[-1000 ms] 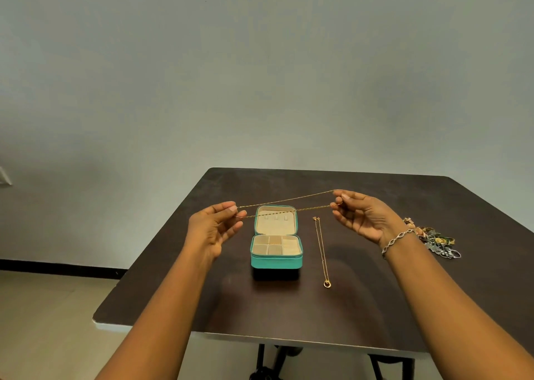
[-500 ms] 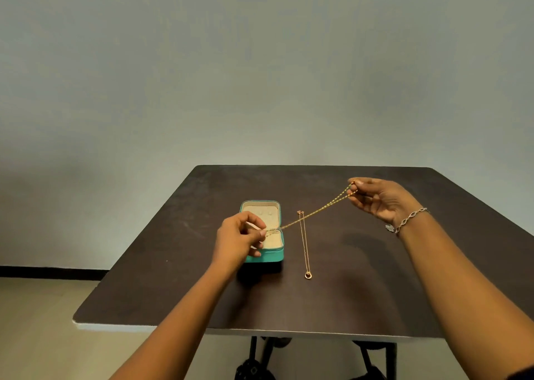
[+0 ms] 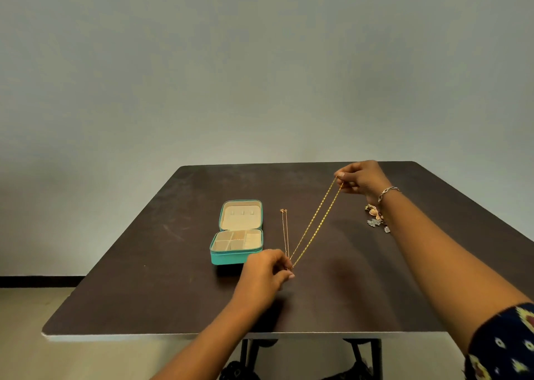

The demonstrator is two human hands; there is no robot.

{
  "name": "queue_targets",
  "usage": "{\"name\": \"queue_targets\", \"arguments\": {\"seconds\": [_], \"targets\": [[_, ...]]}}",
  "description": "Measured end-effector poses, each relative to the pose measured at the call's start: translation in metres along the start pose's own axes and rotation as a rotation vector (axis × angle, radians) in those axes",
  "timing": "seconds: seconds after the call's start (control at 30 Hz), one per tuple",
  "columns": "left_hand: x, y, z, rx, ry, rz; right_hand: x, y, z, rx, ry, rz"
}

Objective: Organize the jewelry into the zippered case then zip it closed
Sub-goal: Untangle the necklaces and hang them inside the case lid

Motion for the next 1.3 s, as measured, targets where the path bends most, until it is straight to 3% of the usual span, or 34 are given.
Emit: {"name": "queue_targets", "arguments": {"seconds": [0.2,0.4,0.9,1.3], "targets": [[-0.026,-0.001,0.005,-0.055,-0.215,0.083,-0.005,-0.023,-0.003,0.067,0.284,0.040],[-0.037,0.000,0.023,-0.163,-0.490,0.291,-0.022,-0.043,0.002,0.108,0.432,0.041],[-0.056,-0.012,0.013,-0.159,-0.661,0.387,-0.067,-0.087,0.058,0.084,0.681,-0.072],[-0.056,-0.012,0.010,-0.195,-0.686,0.479,-0.082,-0.092,0.090,0.002,0.732,-0.153]]}}
Point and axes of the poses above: each hand's wrist, its own y-axis away from the middle knuckle, its own x-axis out of the back of the hand, z = x × y, the point moved 7 cm from there along -y, towards the middle knuckle, and after that the axes turned 8 degrees about -z, right-handed, at the moved point
